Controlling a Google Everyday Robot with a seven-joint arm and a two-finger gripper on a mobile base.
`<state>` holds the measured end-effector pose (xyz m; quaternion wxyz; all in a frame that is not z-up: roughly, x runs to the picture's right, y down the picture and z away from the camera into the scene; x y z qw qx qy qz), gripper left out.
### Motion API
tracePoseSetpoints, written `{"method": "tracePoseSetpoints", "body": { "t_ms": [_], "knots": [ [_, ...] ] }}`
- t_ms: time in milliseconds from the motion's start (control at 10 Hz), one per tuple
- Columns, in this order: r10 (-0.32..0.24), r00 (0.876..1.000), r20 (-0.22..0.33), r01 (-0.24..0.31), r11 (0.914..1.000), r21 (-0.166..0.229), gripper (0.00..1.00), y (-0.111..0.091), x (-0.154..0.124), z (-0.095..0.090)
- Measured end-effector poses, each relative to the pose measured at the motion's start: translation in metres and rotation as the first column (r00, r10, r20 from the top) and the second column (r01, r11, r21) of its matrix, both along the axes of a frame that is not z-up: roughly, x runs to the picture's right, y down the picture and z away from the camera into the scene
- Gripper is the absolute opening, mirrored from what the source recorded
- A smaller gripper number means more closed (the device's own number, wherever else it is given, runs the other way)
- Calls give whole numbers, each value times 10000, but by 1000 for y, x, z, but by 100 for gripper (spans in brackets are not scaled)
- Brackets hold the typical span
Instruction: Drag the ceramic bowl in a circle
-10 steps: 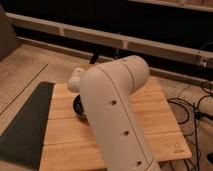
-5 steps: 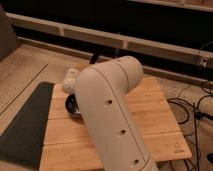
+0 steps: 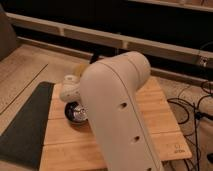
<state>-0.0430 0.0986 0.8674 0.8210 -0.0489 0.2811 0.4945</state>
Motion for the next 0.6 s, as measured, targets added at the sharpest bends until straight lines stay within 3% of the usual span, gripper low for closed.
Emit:
{"method": "tracePoseSetpoints", "body": {
  "t_ms": [300, 600],
  "knots": [
    [414, 9957, -832, -406, 9991, 115, 20, 1, 37, -15],
    [632, 9933, -971, -636, 9980, -6, 20, -4, 43, 1]
  ]
}}
